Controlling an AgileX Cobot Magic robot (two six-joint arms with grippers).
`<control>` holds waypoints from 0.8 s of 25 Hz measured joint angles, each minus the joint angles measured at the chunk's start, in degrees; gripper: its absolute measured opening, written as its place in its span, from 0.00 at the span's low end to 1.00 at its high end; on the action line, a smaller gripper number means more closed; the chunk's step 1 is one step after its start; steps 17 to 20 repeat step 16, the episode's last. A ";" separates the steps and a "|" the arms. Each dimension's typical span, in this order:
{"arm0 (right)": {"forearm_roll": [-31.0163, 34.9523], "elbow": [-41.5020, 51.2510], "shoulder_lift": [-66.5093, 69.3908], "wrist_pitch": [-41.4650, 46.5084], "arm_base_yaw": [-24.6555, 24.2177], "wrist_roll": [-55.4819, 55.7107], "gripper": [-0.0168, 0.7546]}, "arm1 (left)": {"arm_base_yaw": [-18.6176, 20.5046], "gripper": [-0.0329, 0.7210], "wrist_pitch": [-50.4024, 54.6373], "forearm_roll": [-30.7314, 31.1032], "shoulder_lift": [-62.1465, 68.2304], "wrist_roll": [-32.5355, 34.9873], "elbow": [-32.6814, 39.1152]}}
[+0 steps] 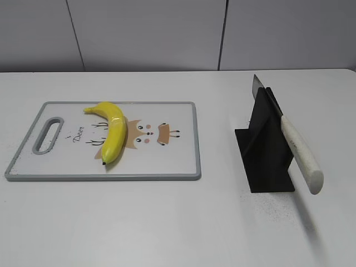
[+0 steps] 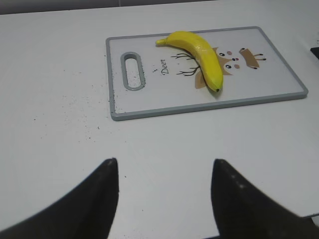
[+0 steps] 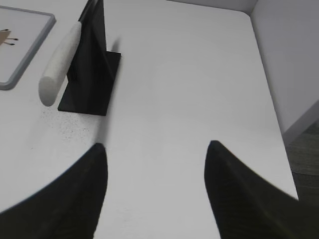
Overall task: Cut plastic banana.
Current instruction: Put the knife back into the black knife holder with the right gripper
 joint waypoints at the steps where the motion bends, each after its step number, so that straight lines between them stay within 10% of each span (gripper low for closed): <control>1: 0.00 0.00 0.00 0.00 -0.80 0.00 0.63 | 0.00 0.81 0.00 0.00 0.00 0.00 0.00; 20: 0.00 0.00 0.00 0.00 -1.43 0.04 0.63 | 0.00 0.81 0.00 0.00 0.00 0.00 0.00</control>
